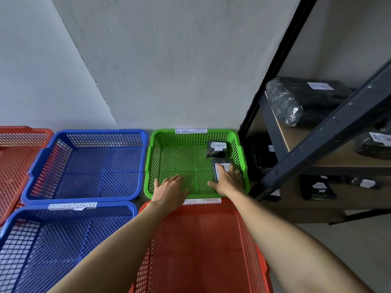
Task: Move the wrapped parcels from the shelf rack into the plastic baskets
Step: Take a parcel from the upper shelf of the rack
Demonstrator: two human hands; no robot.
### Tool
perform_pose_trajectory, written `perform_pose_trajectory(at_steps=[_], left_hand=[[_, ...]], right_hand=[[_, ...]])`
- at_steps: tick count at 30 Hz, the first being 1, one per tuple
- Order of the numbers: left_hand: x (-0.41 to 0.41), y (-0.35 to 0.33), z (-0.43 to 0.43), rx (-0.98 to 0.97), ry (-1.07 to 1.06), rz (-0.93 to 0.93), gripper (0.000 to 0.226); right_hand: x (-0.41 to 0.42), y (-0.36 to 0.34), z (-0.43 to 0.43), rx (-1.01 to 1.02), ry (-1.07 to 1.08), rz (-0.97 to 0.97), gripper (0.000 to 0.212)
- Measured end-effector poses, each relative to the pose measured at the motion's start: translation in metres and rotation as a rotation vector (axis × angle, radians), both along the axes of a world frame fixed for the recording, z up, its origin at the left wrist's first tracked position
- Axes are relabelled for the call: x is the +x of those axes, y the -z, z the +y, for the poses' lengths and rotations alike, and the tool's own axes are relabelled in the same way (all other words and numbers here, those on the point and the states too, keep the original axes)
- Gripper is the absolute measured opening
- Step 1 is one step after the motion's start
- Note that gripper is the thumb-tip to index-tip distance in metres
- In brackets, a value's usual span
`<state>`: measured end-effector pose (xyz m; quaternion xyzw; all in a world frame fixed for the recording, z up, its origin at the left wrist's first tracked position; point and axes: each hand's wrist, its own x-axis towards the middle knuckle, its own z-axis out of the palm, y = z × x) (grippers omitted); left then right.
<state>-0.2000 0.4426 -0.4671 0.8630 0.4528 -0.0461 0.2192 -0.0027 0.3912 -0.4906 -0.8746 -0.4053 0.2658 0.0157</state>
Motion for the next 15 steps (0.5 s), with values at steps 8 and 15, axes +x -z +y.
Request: perform_pose_trajectory(at_steps=[8, 15], left_hand=[[-0.008, -0.037, -0.003, 0.288, 0.088, -0.094, 0.063], [-0.005, -0.1, -0.02, 0.569, 0.171, -0.299, 0.062]], right_hand=[[0.013, -0.057, -0.033, 0.181, -0.302, -0.262, 0.072], [0.005, -0.12, -0.084, 0.475, -0.371, -0.38, 0.066]])
